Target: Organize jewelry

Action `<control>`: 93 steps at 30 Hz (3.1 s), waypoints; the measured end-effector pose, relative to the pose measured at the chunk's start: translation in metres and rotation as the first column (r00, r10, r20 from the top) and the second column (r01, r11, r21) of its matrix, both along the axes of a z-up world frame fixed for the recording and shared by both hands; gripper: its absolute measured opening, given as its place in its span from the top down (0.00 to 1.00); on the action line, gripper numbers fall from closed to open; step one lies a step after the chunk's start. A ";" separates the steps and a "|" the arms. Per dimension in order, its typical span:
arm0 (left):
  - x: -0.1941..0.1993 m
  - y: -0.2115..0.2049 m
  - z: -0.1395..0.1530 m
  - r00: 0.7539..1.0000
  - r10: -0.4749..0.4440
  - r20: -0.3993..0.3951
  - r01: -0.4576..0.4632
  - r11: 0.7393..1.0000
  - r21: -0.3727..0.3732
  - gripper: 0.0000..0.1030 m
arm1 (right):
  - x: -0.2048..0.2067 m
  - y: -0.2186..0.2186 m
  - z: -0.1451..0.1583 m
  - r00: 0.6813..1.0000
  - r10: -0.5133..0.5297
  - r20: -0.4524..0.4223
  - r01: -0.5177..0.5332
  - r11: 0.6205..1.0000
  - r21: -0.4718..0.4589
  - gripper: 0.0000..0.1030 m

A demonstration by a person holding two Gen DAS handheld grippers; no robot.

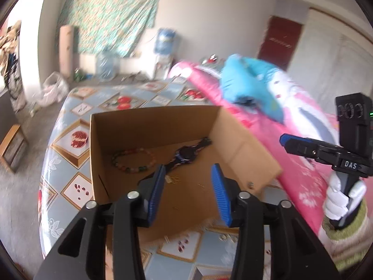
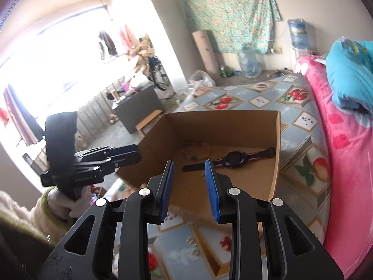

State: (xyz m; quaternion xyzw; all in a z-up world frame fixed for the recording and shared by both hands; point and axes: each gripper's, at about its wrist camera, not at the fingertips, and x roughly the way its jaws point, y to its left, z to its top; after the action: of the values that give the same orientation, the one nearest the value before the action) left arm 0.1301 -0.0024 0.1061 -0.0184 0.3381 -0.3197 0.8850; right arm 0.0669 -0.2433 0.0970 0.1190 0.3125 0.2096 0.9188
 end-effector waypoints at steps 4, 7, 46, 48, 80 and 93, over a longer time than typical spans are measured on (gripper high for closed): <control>-0.037 0.007 -0.002 0.994 -0.108 0.030 0.109 0.994 -0.023 0.49 | -0.037 0.000 -0.014 1.000 0.021 -0.012 -0.021 0.999 0.031 0.73; -0.059 0.003 -0.012 0.985 -0.171 0.010 0.171 0.985 -0.024 0.44 | -0.053 0.003 -0.041 0.996 0.001 -0.084 0.004 0.999 0.053 0.73; -0.045 -0.055 -0.132 0.986 -0.008 -0.165 0.062 0.945 0.321 0.43 | -0.013 0.107 -0.158 0.960 -0.230 -0.163 0.152 0.908 -0.390 0.85; -0.046 -0.055 -0.132 0.986 -0.008 -0.164 0.061 0.945 0.322 0.42 | -0.014 0.110 -0.158 0.961 -0.231 -0.151 0.153 0.902 -0.405 0.90; -0.049 -0.111 -0.136 0.985 -0.142 -0.095 0.166 0.923 0.346 0.74 | -0.002 0.071 -0.174 0.942 -0.284 -0.177 0.213 0.918 -0.335 0.92; -0.053 -0.117 -0.138 0.984 -0.158 -0.084 0.177 0.921 0.346 0.89 | -0.004 0.071 -0.177 0.944 -0.282 -0.173 0.214 0.919 -0.332 0.92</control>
State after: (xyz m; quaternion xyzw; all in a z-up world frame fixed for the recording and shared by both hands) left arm 0.0772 -0.1190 -0.0320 0.1608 0.4141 -0.3277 0.8338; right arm 0.0627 -0.1727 -0.0803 0.0348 0.4222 0.0249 0.9055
